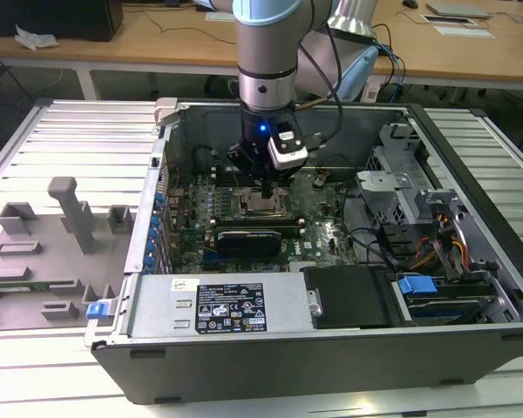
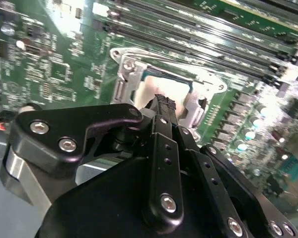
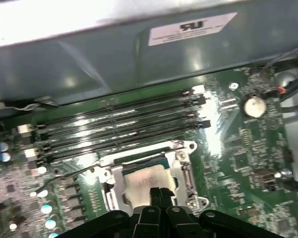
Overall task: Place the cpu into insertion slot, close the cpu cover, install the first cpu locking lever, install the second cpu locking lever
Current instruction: 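Close the cpu cover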
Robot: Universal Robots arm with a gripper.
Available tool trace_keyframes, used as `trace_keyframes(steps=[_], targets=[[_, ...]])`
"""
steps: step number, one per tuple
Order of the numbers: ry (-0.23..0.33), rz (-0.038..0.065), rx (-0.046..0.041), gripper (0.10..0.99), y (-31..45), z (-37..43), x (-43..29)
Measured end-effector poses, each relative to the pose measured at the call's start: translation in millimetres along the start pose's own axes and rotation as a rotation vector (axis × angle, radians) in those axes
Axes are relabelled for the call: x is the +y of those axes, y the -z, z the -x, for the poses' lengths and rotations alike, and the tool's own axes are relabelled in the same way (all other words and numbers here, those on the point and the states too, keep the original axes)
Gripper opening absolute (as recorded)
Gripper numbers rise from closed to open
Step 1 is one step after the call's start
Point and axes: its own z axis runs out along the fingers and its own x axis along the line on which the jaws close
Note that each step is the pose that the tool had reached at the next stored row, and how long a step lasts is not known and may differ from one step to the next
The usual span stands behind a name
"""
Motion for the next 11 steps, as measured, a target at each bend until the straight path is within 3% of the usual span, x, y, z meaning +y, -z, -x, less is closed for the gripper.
trace_keyframes(steps=[1, 2, 6, 11], targets=[[0.005, 0.002, 0.0171, 0.106, -0.2, 0.1, -0.1], [0.005, 0.002, 0.0172, 0.106, -0.2, 0.1, -0.1], [0.041, 0.018, 0.0177, 0.106, -0.3, 0.1, -0.4], [0.116, 0.021, 0.0156, 0.106, -0.8, 1.0, -6.1]])
